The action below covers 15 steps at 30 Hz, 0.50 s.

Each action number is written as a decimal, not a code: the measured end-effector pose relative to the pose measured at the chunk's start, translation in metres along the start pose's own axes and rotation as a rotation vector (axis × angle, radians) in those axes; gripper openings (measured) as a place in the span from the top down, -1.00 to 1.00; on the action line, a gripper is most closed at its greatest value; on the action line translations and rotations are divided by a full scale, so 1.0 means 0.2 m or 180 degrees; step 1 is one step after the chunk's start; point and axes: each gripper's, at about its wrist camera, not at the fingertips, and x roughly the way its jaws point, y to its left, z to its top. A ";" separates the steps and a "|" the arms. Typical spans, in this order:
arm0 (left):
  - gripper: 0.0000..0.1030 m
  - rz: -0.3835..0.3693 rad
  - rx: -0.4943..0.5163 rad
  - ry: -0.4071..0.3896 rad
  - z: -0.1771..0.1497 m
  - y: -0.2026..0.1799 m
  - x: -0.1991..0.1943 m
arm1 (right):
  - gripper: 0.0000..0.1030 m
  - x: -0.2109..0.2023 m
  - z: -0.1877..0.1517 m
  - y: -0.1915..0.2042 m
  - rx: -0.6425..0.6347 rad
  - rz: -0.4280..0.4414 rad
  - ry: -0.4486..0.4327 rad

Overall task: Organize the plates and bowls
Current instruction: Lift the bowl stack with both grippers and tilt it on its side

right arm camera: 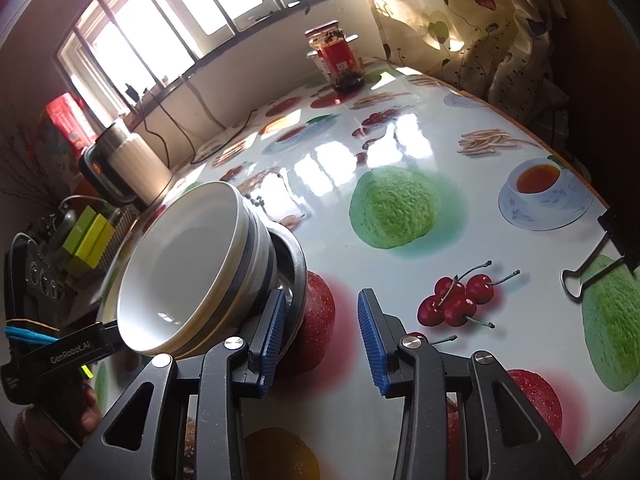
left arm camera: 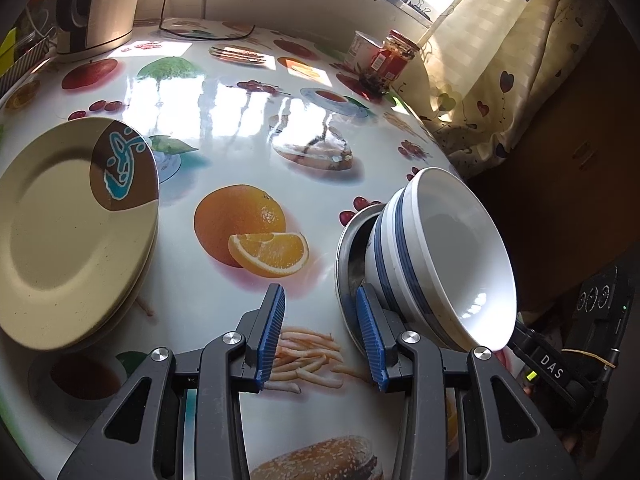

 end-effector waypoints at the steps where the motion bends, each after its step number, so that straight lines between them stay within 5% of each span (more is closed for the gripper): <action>1: 0.25 -0.0032 -0.0025 0.0005 0.00 0.01 0.01 | 0.34 0.00 0.00 -0.01 0.0039 0.0046 0.0003; 8: 0.27 -0.0147 -0.0071 0.0011 0.00 0.03 0.02 | 0.45 0.02 0.00 -0.07 0.0292 0.0374 0.0045; 15: 0.54 -0.0401 -0.0147 0.0005 -0.01 0.05 0.02 | 0.61 0.03 0.00 -0.09 0.0350 0.0574 0.0043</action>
